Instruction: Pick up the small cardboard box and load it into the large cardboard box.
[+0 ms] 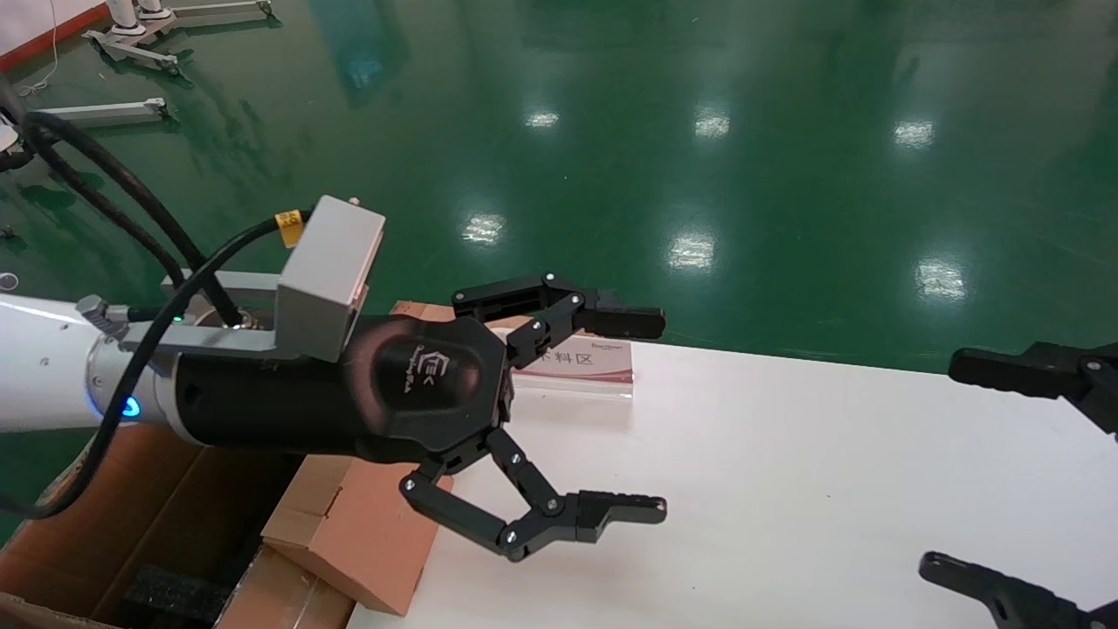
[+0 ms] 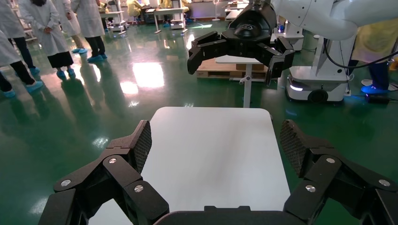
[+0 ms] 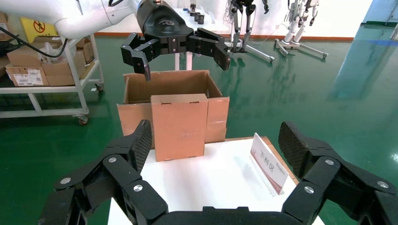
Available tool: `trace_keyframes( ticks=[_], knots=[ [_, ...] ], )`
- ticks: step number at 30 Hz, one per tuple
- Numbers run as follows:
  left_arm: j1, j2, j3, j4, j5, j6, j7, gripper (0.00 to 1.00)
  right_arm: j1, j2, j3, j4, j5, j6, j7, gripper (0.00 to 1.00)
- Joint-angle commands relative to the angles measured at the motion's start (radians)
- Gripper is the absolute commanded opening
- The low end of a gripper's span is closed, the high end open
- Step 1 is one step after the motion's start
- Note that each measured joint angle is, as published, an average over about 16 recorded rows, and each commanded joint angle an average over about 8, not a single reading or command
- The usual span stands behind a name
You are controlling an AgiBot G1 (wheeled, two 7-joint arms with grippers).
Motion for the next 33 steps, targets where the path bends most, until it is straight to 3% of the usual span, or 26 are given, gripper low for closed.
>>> trace_keyframes(
  ticks=[1,18,24,33],
  knots=[
    [0.0,0.0,0.0,0.0,0.0,0.0,0.0,1.0,0.0,0.0,0.0,0.0,0.0,0.0,0.0,1.0],
    [-0.008,-0.009,0.017,0.001,0.028,-0.006,-0.031,1.0,0.0,0.0,0.0,-0.001,0.0,0.0,0.0,1.0],
    [-0.075,-0.039,0.076,-0.029,0.165,-0.011,-0.121,1.0,0.001,0.0,-0.001,-0.001,0.0,0.0,-0.001,1.0],
    [-0.264,-0.026,0.212,-0.045,0.446,0.036,-0.329,1.0,0.001,0.0,-0.002,-0.001,0.001,0.0,-0.001,1.0]
  ],
)
